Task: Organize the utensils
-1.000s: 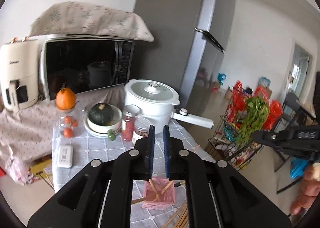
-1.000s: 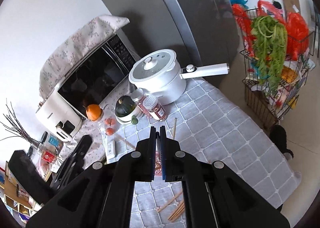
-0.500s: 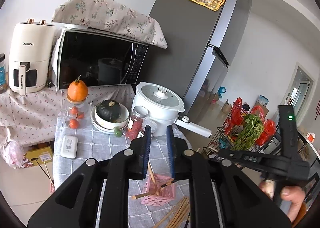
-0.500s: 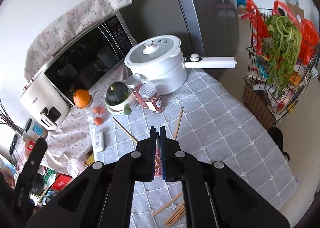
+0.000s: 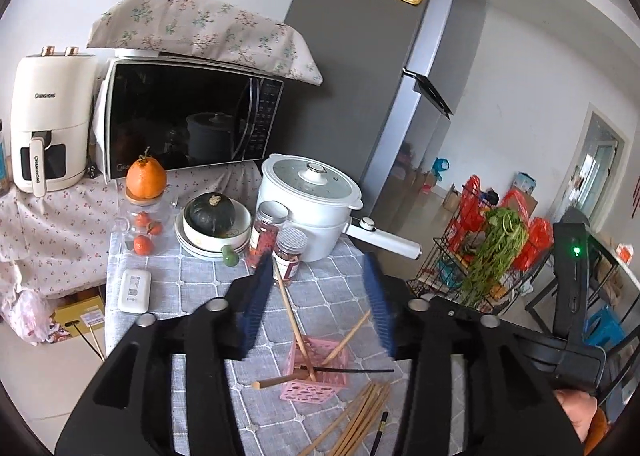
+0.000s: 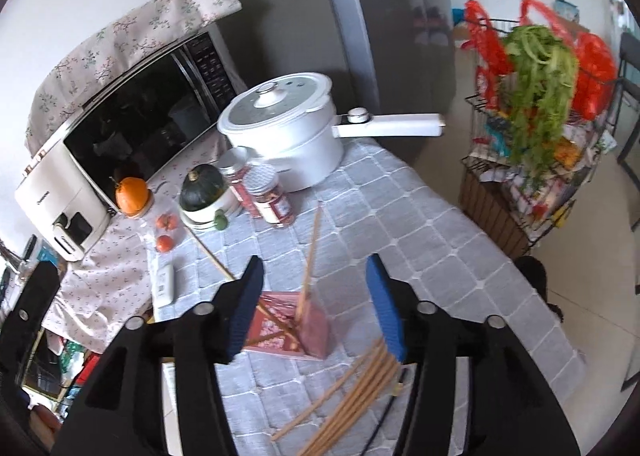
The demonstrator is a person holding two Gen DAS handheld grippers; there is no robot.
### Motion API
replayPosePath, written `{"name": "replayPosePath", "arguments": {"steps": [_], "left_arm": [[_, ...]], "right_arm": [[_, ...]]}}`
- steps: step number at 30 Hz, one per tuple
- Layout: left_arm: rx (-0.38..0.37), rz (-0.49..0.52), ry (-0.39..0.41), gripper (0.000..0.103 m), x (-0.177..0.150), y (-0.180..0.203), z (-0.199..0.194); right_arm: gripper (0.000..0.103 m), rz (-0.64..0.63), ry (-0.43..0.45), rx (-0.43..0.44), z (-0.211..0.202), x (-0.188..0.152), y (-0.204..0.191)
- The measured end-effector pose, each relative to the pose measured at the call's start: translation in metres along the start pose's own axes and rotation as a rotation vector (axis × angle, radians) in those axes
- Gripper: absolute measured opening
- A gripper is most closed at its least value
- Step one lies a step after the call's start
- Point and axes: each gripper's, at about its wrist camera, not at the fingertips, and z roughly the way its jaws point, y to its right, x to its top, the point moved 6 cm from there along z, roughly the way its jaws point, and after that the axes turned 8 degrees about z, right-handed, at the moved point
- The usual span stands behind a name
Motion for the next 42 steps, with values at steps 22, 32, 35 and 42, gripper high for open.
{"name": "replayPosePath", "arguments": {"steps": [22, 32, 35, 42], "left_arm": [[-0.217, 0.407, -0.368, 0.096, -0.132, 0.177, 0.087], [-0.173, 0.368, -0.801, 0.048, -0.201, 0.186, 0.217], [-0.158, 0.356, -0.863, 0.036, -0.209, 0.18, 0.237], [-0.122, 0.379, -0.914, 0.026, -0.225, 0.173, 0.253]], "right_arm": [[0.096, 0.215, -0.176, -0.256, 0.003, -0.151, 0.256], [0.096, 0.232, -0.21, -0.151, 0.004, -0.16, 0.255], [0.096, 0.235, -0.238, -0.137, 0.009, -0.166, 0.255], [0.096, 0.258, -0.255, -0.12, 0.015, -0.164, 0.256]]}}
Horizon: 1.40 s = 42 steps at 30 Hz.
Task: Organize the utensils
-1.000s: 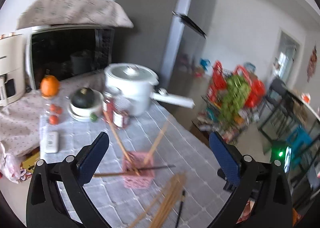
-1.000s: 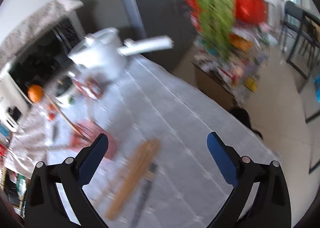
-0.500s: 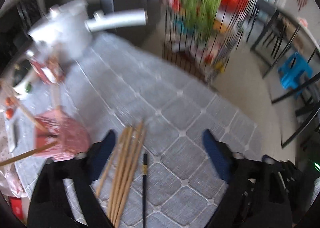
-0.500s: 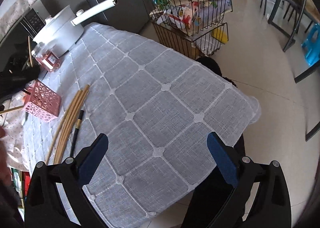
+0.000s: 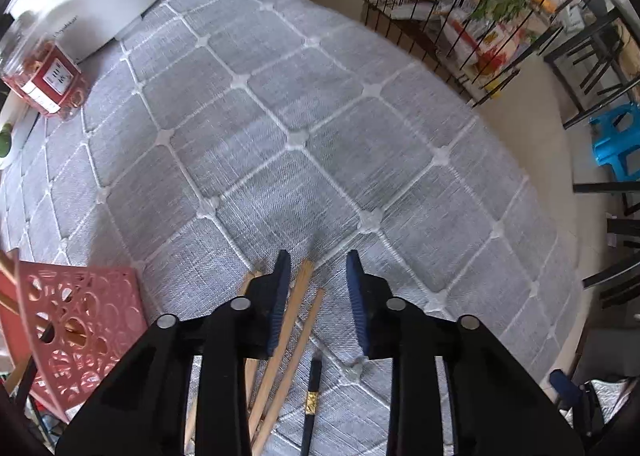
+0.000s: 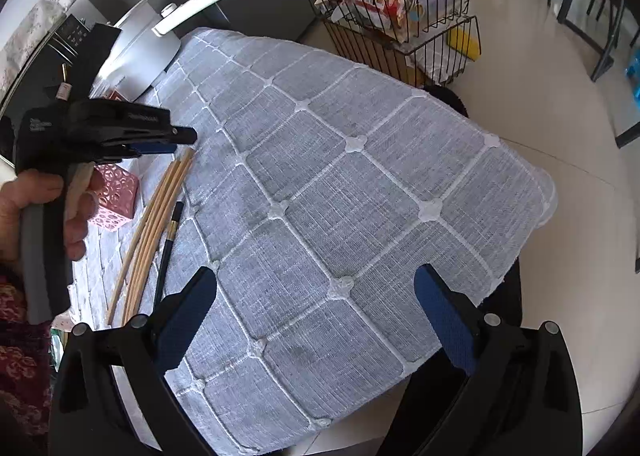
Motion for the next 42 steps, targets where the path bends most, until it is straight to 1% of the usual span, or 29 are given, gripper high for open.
{"name": "replayPosePath", "arguments": {"steps": [2, 3, 5, 10, 14, 17, 20, 21, 23, 24, 25, 27, 28, 31, 33, 37, 41, 42], "left_arm": [[0.014, -0.001, -0.024, 0.021, -0.004, -0.001, 0.008], [0.011, -0.008, -0.014, 0.02, -0.006, -0.003, 0.01], [0.0, -0.019, -0.002, 0.012, -0.011, -0.006, 0.009], [-0.037, -0.05, 0.034, 0.011, -0.037, -0.008, -0.003], [-0.074, -0.061, 0.117, 0.011, -0.059, -0.006, -0.032], [-0.098, -0.06, 0.201, 0.011, -0.08, -0.01, -0.071], [-0.126, -0.056, 0.259, 0.011, -0.093, -0.012, -0.094], [-0.137, -0.059, 0.284, 0.011, -0.1, -0.014, -0.104], [-0.152, -0.076, 0.319, 0.011, -0.111, -0.021, -0.117], [-0.164, -0.09, 0.34, 0.011, -0.117, -0.026, -0.122], [-0.18, -0.104, 0.357, 0.011, -0.12, -0.031, -0.125], [-0.216, -0.14, 0.364, 0.011, -0.124, -0.037, -0.123], [-0.253, -0.158, 0.37, 0.011, -0.127, -0.04, -0.121], [-0.333, -0.191, 0.376, 0.011, -0.13, -0.042, -0.118], [-0.359, -0.2, 0.384, 0.011, -0.132, -0.042, -0.122], [-0.345, -0.172, 0.432, 0.012, -0.137, -0.039, -0.14], [-0.282, -0.149, 0.48, 0.012, -0.143, -0.039, -0.151], [-0.281, -0.144, 0.488, 0.012, -0.144, -0.038, -0.153]], "right_arm": [[0.096, -0.004, 0.002, -0.003, 0.0, 0.001, -0.002], [0.096, -0.005, 0.002, -0.004, 0.0, 0.001, -0.003], [0.096, -0.006, -0.001, -0.009, 0.0, 0.002, -0.004], [0.096, -0.007, -0.016, -0.029, 0.004, -0.001, -0.009], [0.096, 0.012, -0.049, -0.048, 0.015, -0.002, -0.014], [0.096, 0.046, -0.083, -0.041, 0.023, -0.003, -0.02], [0.096, 0.081, -0.114, -0.034, 0.032, -0.002, -0.029], [0.096, 0.09, -0.123, -0.015, 0.034, -0.003, -0.034], [0.096, 0.092, -0.135, 0.049, 0.033, -0.007, -0.047], [0.096, 0.079, -0.136, 0.066, 0.032, -0.009, -0.056], [0.096, 0.07, -0.13, 0.064, 0.031, -0.011, -0.061], [0.096, 0.047, -0.111, 0.052, 0.028, -0.016, -0.068], [0.096, 0.027, -0.104, 0.05, 0.027, -0.02, -0.071], [0.096, -0.025, -0.089, 0.018, 0.024, -0.028, -0.074], [0.096, -0.026, -0.087, 0.017, 0.022, -0.031, -0.073], [0.096, 0.006, -0.112, 0.044, 0.024, -0.034, -0.069], [0.096, -0.01, -0.115, 0.044, 0.024, -0.039, -0.073], [0.096, -0.01, -0.117, 0.049, 0.024, -0.04, -0.073]]}}
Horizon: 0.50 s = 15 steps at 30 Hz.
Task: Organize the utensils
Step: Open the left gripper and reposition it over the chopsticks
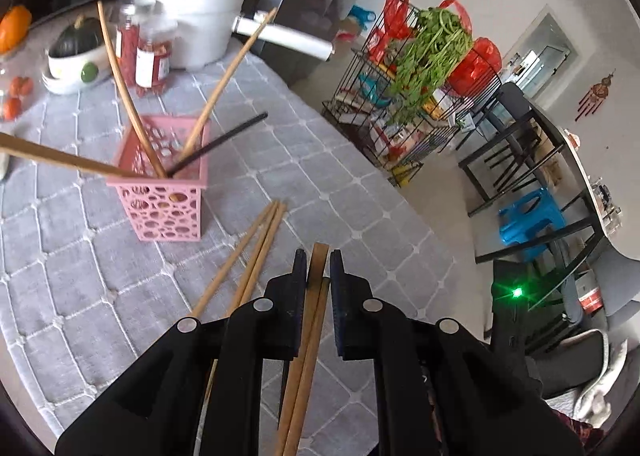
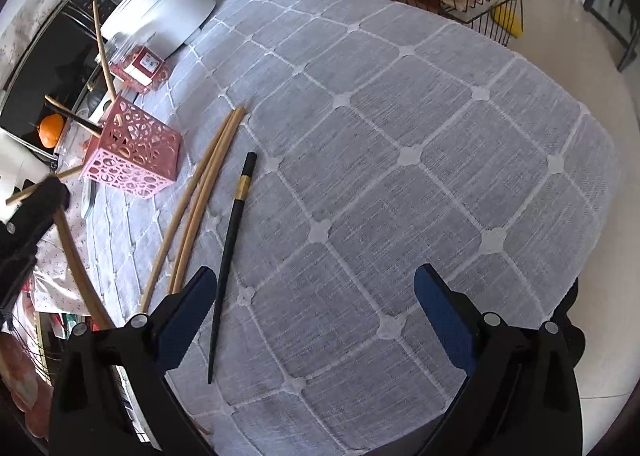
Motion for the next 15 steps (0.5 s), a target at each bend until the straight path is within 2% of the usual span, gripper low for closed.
{"name": "replayPosePath", "arguments": {"steps": [2, 4, 10, 15], "left_arm": [[-0.01, 0.003, 0.011, 0.012, 0.0, 0.002, -0.002], [-0.052, -0.002, 0.024, 0.012, 0.001, 0.006, -0.003], [-0.052, 0.011, 0.027, 0.011, 0.001, 0.011, -0.002], [-0.082, -0.015, -0.015, 0.013, -0.001, 0.008, 0.007]], "right_arm": [[0.096, 0.001, -0.012, 0.019, 0.001, -0.002, -0.001], [0.096, -0.004, -0.011, 0.049, -0.001, -0.002, -0.004], [0.096, -0.092, 0.087, 0.095, -0.017, 0.006, -0.027], [0.096, -0.169, 0.118, 0.066, -0.018, 0.004, -0.039]]}}
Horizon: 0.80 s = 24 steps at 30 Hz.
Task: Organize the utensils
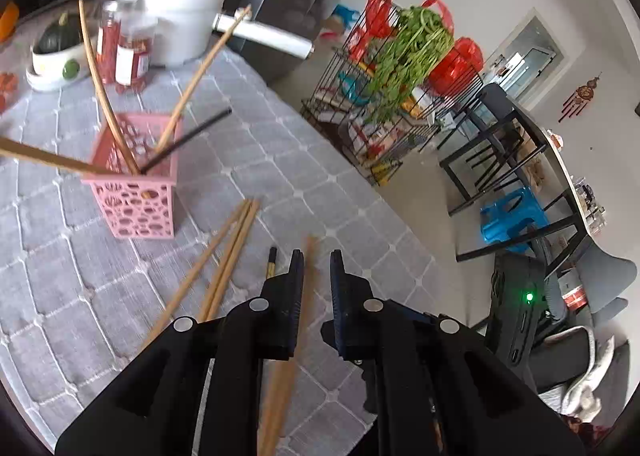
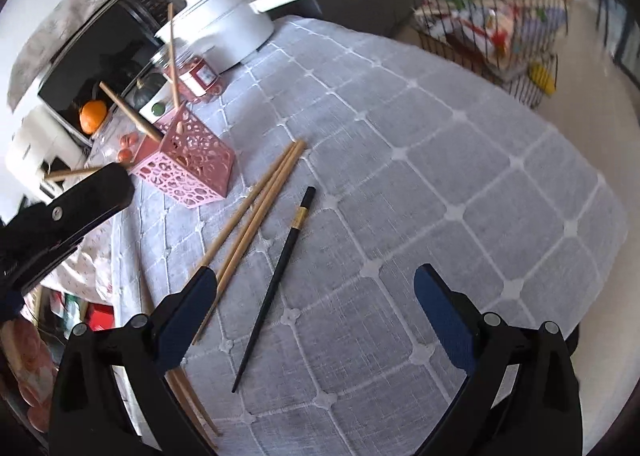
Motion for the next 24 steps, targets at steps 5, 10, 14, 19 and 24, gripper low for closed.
{"name": "replayPosePath", "arguments": {"steps": [5, 10, 14, 19, 24], "left_arm": [[0.063, -0.006, -0.067, 0.016, -0.005, -0.007, 0.019], [0.129, 0.024, -0.157, 0.018, -0.014, -0.009, 0.044], [0.173, -0.009, -0.242, 0.018, -0.021, -0.023, 0.075], [0.227, -0.089, -0.322, 0.018, -0.031, -0.054, 0.107], [0.253, -0.089, -0.342, 0.018, -0.03, -0.056, 0.122]], "right_arm": [[0.096, 0.052, -0.042, -0.029, 0.003, -0.01, 0.027], [0.096, 0.122, -0.036, -0.053, -0.002, -0.008, 0.06], [0.096, 0.157, -0.04, -0.044, -0.003, -0.006, 0.071], [0.096, 0.173, -0.061, -0.036, 0.002, -0.006, 0.079], [0.096, 0.183, -0.073, -0.015, 0.004, 0.002, 0.085]]}}
